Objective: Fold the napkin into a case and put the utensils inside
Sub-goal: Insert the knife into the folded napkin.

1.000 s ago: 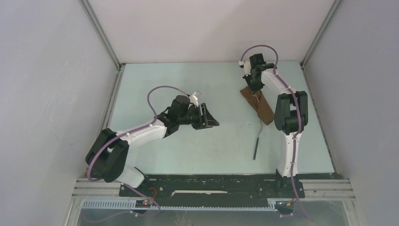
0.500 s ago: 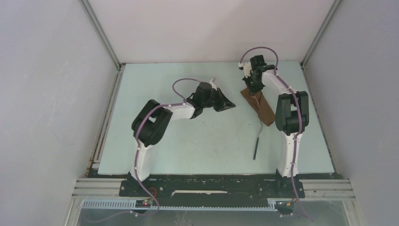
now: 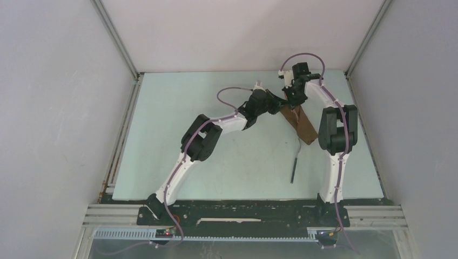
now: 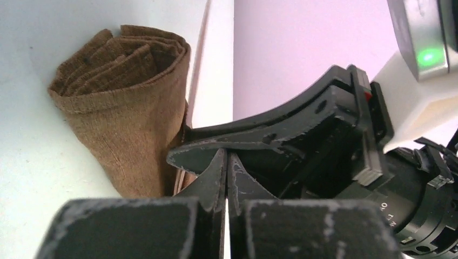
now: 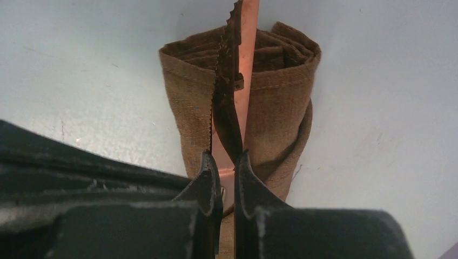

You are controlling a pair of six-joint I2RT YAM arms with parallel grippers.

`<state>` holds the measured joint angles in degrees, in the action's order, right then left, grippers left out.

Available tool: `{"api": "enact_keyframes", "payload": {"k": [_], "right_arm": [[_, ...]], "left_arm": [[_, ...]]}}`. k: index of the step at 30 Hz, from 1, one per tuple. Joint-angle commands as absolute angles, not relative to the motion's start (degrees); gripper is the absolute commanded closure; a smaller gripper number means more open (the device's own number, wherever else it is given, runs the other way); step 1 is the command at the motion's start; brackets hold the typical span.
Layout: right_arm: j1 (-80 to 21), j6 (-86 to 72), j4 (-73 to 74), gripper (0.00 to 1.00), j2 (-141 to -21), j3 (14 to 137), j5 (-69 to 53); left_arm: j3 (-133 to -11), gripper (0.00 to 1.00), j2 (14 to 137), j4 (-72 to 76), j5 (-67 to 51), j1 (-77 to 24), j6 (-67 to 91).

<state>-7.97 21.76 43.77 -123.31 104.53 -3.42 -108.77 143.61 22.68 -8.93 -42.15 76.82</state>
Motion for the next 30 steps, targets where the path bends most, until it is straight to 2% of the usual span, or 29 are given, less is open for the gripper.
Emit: {"api": "enact_keyframes", "payload": {"k": [1,8,19,23,30], "right_arm": [[-7.3,20.4,42.4,1.0,-116.7,104.5,-5.6],[-6.4,20.5,42.4,1.0,-116.5,104.2,-6.3],[-6.9,24.8,38.8,1.0,-113.5,97.8,-6.2],[-7.1,26.2,38.7,1.0,-113.8,97.3,-5.4],[-7.1,26.8,38.7,1.0,-113.3,95.9,-4.0]], "left_arm": [[-109.4,1.0,147.3,24.9,-4.3,-43.4,86.8],[-108.6,1.0,147.0,27.5,-2.3,-43.6,83.6],[-107.7,1.0,149.8,20.8,1.1,-43.5,95.4],[-110.7,1.0,149.9,14.5,2.3,-43.4,98.2],[-113.2,1.0,151.3,12.4,2.6,-43.6,103.8]]}}
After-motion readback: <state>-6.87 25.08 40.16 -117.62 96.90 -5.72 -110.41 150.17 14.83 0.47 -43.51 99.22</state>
